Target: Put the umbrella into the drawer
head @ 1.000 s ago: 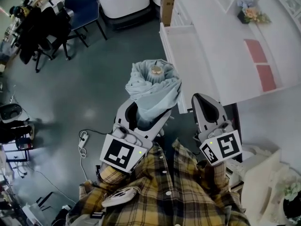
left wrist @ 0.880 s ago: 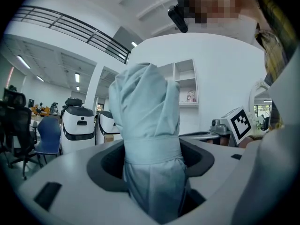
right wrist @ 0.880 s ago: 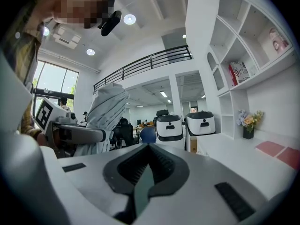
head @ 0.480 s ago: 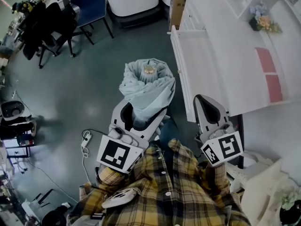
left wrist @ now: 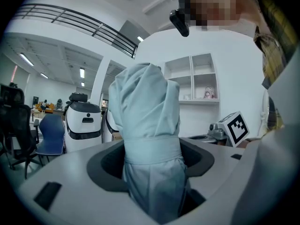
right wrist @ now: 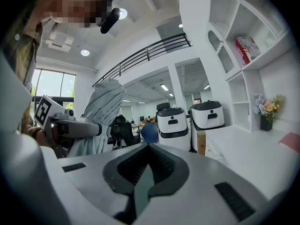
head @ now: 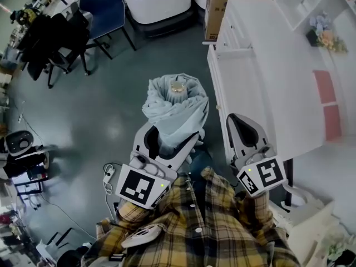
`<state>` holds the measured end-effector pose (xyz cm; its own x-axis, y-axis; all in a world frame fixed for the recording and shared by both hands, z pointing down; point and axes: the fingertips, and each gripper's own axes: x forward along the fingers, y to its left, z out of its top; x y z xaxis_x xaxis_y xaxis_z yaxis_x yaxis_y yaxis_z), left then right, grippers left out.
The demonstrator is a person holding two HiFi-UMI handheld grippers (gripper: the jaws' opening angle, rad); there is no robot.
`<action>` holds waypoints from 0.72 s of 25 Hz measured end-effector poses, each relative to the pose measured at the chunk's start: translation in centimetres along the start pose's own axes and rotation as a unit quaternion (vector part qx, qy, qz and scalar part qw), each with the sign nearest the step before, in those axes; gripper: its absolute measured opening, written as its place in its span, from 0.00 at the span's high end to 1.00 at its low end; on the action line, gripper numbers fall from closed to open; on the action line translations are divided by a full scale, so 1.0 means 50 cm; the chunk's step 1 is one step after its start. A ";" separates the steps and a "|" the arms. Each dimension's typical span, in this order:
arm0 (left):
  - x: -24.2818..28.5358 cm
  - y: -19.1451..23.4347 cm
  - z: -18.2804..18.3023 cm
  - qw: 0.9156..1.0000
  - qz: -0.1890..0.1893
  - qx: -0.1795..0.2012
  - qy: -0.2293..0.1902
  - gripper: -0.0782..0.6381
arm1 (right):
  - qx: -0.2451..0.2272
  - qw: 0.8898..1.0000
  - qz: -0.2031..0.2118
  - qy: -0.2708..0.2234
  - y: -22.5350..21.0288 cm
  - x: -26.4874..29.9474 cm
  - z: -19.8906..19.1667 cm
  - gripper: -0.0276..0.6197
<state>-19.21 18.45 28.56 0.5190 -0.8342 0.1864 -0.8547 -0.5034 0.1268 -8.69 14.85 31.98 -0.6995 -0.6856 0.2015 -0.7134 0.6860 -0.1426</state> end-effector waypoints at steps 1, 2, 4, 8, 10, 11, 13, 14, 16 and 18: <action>0.027 0.017 0.005 1.000 -0.003 0.002 0.005 0.45 | 0.005 1.000 -0.002 0.003 -0.021 0.024 0.004 0.93; 0.056 0.033 0.010 1.000 -0.007 0.005 0.010 0.45 | 0.010 1.000 -0.004 0.006 -0.044 0.047 0.007 0.93; 0.101 0.057 0.018 1.000 -0.016 0.008 0.017 0.45 | 0.017 1.000 -0.012 0.009 -0.081 0.081 0.013 0.93; 0.126 0.070 0.028 0.999 -0.035 0.008 0.023 0.45 | 0.020 0.999 -0.033 0.005 -0.105 0.094 0.026 0.93; 0.156 0.082 0.037 0.999 -0.041 0.010 0.023 0.45 | 0.020 0.999 -0.039 0.004 -0.130 0.111 0.035 0.93; 0.180 0.090 0.042 0.999 -0.044 0.011 0.024 0.45 | 0.020 0.999 -0.041 0.004 -0.151 0.125 0.040 0.93; 0.237 0.109 0.058 0.998 -0.049 0.012 0.024 0.45 | 0.022 0.999 -0.047 0.003 -0.201 0.156 0.053 0.93; 0.263 0.117 0.067 0.998 -0.053 0.013 0.025 0.45 | 0.024 0.998 -0.050 0.002 -0.222 0.169 0.061 0.93; 0.292 0.128 0.077 0.998 -0.062 0.016 0.027 0.45 | 0.030 0.998 -0.058 -0.001 -0.243 0.180 0.069 0.93; 0.295 0.131 0.079 0.997 -0.070 0.021 0.027 0.45 | 0.035 0.997 -0.066 -0.003 -0.240 0.176 0.067 0.93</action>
<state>-17.22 1.96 28.26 0.6325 -0.7419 0.2228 -0.7727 -0.6243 0.1146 -6.45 -0.24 32.21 -0.5989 -0.7710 0.2166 -0.8006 0.5707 -0.1823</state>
